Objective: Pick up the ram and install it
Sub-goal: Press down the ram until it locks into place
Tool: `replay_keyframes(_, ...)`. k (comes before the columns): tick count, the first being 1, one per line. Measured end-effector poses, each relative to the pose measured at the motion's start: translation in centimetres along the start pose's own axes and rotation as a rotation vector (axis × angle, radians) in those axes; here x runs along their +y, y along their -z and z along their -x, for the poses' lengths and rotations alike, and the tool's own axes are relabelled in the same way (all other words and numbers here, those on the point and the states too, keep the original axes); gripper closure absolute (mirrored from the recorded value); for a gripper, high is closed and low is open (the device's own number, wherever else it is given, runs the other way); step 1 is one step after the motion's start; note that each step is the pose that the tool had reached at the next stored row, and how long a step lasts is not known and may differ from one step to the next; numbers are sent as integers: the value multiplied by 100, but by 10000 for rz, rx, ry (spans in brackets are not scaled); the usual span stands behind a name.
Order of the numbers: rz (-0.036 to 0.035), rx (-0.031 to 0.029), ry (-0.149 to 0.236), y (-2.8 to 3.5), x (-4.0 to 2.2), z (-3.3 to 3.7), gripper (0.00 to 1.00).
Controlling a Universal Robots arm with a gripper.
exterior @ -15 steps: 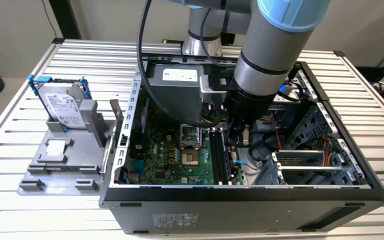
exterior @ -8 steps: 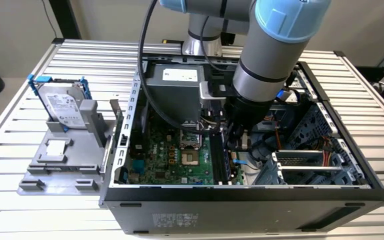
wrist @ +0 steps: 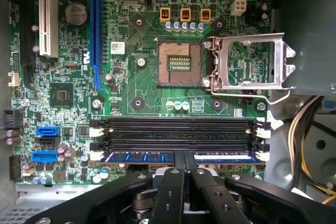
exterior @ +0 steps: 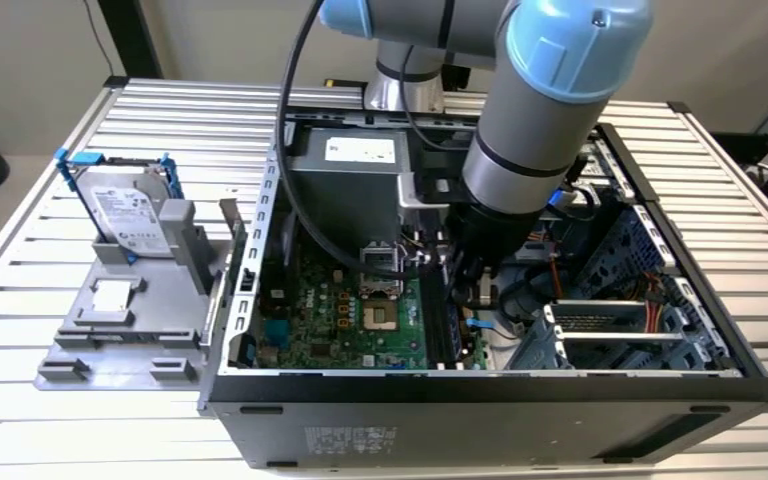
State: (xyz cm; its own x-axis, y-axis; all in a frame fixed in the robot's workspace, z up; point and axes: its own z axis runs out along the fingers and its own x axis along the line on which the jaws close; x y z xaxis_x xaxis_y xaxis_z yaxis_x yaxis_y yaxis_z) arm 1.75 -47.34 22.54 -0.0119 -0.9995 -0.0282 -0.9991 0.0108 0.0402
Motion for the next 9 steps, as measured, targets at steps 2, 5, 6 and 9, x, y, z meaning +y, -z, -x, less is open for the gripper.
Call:
replay_keyframes(2, 17, 17, -1, -29, -1, -3, 100)
replay_keyframes(5, 32, 18, 0, -84, -3, -4, 100)
replay_keyframes(6, 36, 27, -1, -87, -4, -3, 100)
replay_keyframes(9, 75, 209, -9, 4, -6, 21, 100)
